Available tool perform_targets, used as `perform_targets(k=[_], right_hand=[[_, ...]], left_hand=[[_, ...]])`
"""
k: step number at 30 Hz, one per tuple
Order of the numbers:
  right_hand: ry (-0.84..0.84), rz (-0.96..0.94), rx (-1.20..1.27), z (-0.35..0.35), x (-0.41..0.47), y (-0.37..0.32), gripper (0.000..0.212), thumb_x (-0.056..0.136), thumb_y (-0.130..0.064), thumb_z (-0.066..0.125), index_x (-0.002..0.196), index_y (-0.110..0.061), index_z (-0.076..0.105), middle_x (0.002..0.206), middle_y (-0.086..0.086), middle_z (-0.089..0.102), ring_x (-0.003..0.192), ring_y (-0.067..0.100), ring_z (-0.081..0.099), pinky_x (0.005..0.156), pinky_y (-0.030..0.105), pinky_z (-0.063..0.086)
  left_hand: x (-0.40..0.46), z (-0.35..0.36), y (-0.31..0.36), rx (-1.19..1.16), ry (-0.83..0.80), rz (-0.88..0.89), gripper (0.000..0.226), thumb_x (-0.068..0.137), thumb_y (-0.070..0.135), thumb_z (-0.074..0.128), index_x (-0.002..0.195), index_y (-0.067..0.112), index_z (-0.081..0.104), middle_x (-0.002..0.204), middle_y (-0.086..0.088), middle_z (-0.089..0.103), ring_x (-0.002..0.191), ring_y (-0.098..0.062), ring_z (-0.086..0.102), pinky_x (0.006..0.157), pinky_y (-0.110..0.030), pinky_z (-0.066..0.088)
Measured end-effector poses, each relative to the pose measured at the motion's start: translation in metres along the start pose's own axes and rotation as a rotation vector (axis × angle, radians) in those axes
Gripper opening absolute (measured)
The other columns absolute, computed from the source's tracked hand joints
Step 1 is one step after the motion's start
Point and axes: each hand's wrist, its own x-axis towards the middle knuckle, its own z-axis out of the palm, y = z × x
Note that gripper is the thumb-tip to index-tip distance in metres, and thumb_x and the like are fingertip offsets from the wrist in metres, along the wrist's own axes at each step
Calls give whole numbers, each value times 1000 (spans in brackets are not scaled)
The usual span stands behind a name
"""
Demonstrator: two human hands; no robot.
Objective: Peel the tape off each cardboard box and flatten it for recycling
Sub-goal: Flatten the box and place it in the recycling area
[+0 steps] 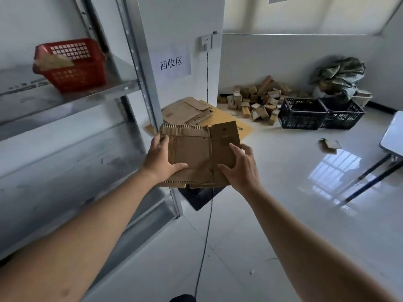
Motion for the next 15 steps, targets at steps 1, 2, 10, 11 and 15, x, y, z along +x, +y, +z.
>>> perform_targets(k=[1,2,10,11,15], right_hand=[[-11,5,-7,-3,8,10,81,88,-34,80,158,-20,41,158,9,33,135,31,49,105,43,51],[-17,9,-13,-5,18,20,81,88,-33,80,158,-20,40,159,9,31,136,31,48,105,43,51],[-65,73,-37,3,130,75,83,87,-30,78,159,-24,37,164,4,24,135,29,49,101,39,50],[-70,77,-44,7,150,80,83,87,-30,78,159,-25,37,164,3,23,135,28,50,99,37,50],[-107,89,-50,27,225,91,83,88,-28,76,160,-25,36,165,2,22,137,26,48,102,39,51]], left_hand=[[9,10,7,6,-5,1,120,73,55,88,160,1,25,168,-14,15,155,-30,21,124,-38,23],[20,20,13,15,-8,2,120,73,57,87,161,2,25,169,-13,11,156,-30,20,124,-40,23],[129,88,35,8,-91,-43,114,80,57,82,162,8,19,170,-5,-1,156,-30,20,119,-46,32],[147,96,35,-4,-103,-52,113,81,56,82,163,8,19,170,-5,-1,156,-31,20,119,-45,33],[218,118,30,-38,-151,-88,109,84,52,81,164,10,17,171,-5,-7,156,-30,19,118,-44,35]])
